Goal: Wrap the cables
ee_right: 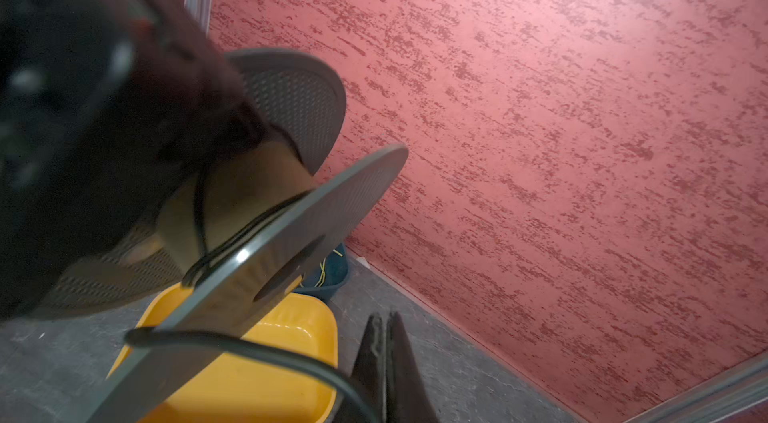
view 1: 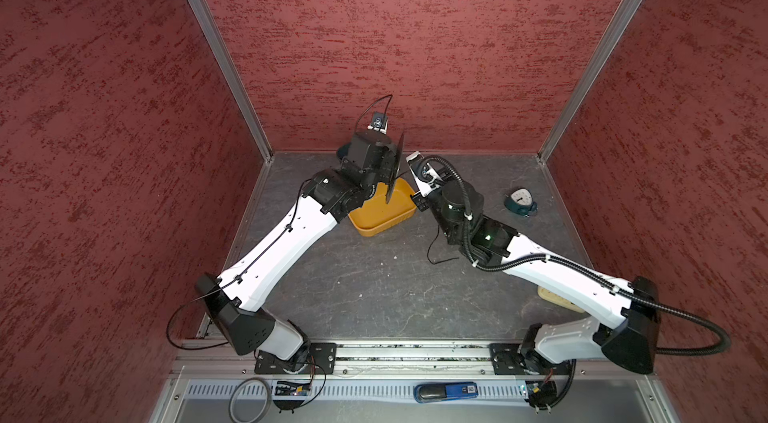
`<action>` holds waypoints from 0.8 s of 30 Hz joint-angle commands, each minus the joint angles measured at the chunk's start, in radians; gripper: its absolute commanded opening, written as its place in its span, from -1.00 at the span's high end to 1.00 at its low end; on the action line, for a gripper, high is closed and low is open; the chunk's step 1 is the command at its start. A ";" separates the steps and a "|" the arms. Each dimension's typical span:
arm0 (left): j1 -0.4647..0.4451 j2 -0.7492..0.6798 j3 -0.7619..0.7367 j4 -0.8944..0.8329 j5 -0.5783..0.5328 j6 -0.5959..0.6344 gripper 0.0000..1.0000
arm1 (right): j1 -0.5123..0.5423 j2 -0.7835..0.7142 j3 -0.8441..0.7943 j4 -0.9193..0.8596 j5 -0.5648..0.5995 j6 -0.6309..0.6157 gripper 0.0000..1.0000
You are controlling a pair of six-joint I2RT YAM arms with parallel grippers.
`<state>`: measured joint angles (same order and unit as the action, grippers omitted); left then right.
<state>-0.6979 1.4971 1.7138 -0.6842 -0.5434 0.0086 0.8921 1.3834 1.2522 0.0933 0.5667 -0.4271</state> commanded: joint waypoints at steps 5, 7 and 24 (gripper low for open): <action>-0.016 0.031 0.080 -0.120 0.027 0.015 1.00 | -0.077 0.055 0.141 -0.060 -0.025 0.052 0.97; -0.017 0.038 0.086 -0.138 0.042 0.019 1.00 | -0.110 0.065 0.178 -0.107 -0.063 0.094 0.99; -0.076 -0.017 0.193 -0.251 0.274 0.057 1.00 | -0.475 0.159 0.233 -0.334 -0.634 0.296 0.83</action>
<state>-0.7719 1.5333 1.8706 -0.8803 -0.3099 0.0425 0.4725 1.5429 1.4948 -0.2638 -0.0132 -0.1810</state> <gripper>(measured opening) 0.089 0.086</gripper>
